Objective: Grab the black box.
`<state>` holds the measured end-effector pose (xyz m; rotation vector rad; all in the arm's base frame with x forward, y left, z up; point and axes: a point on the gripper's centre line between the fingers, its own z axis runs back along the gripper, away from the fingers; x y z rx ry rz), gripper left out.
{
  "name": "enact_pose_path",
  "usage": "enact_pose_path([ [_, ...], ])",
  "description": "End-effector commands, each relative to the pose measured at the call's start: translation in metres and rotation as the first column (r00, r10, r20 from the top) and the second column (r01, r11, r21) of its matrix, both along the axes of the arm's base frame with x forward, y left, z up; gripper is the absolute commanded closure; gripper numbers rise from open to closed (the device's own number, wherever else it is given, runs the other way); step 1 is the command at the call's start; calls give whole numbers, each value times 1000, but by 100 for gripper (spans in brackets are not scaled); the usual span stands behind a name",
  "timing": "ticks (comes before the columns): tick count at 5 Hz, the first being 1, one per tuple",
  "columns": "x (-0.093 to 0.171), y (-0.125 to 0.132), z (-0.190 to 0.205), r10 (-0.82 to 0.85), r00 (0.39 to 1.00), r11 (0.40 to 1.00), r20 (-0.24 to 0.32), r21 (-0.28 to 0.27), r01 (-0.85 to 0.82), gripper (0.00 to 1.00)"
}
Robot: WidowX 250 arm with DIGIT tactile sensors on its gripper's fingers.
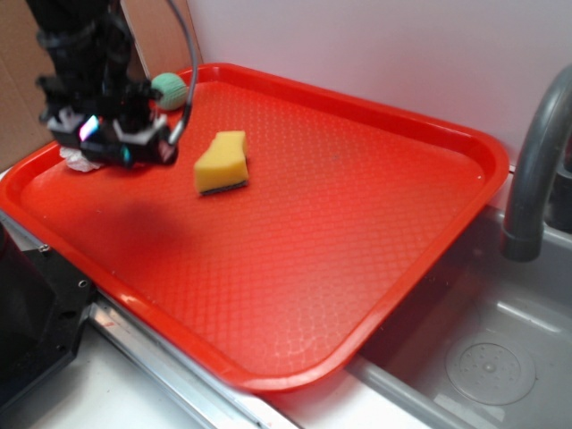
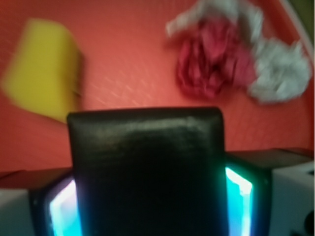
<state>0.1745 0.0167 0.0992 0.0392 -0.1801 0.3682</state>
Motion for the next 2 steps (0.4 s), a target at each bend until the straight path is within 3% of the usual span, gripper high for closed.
enact_pose_path([
  [1,20,-10,107,-58,993,996,103,-63,64,100],
  [2,21,-12,119,-44,993,995,108,-84,53,100],
])
